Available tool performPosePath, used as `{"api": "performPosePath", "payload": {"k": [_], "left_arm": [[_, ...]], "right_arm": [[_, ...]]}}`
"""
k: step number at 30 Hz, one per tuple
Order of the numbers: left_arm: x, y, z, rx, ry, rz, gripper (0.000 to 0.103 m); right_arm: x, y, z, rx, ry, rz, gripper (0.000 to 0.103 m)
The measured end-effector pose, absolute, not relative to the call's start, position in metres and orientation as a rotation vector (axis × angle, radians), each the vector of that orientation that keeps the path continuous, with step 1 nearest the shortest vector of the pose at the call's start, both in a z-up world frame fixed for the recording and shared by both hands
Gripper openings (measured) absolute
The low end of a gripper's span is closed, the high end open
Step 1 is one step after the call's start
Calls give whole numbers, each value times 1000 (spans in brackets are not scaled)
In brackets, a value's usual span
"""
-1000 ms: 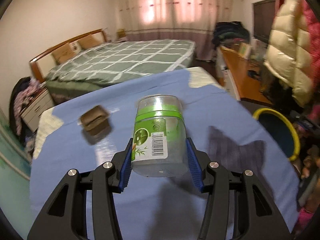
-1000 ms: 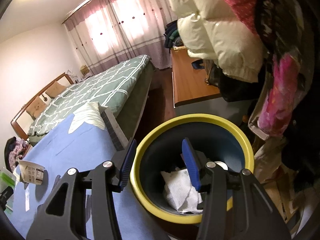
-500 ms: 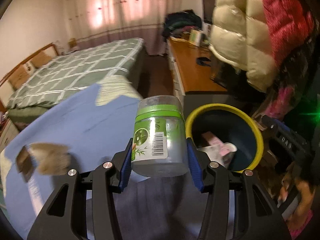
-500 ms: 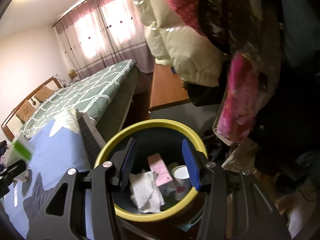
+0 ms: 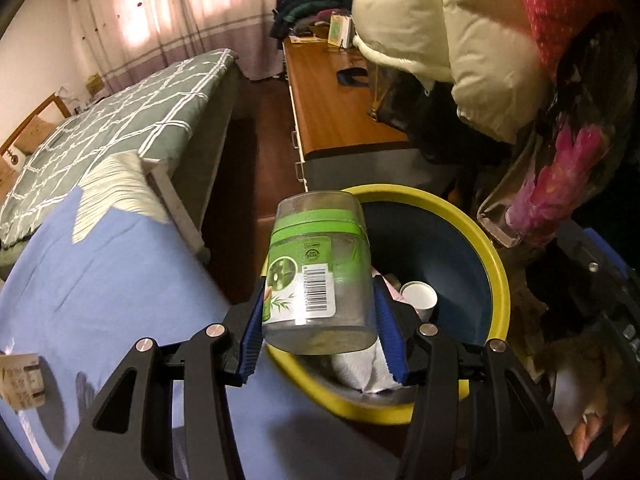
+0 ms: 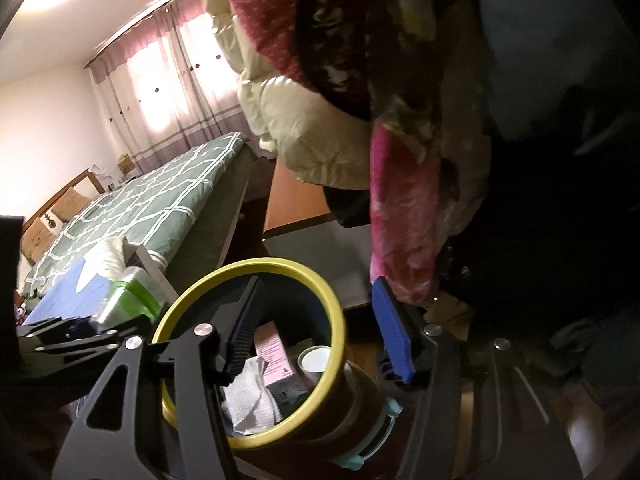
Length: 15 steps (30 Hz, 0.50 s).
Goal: Collect trash
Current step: 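Carry the jar over the bin and open the left gripper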
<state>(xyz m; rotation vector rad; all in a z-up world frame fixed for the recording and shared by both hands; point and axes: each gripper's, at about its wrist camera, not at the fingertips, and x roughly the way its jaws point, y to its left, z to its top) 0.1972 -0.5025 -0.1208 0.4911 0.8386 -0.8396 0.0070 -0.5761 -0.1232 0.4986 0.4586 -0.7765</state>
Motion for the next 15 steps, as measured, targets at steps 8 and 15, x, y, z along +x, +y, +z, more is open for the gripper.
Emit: {"api": "performPosePath", "payload": {"k": [8,15], "left_arm": [[196,-466,-92,435,712,-769,84],[206,-367,-62,271,659,-666,89]], "right_arm": [[14,-569,-121,489,472,-744,54],[31,-546,-117,451,493,-688,55]]}}
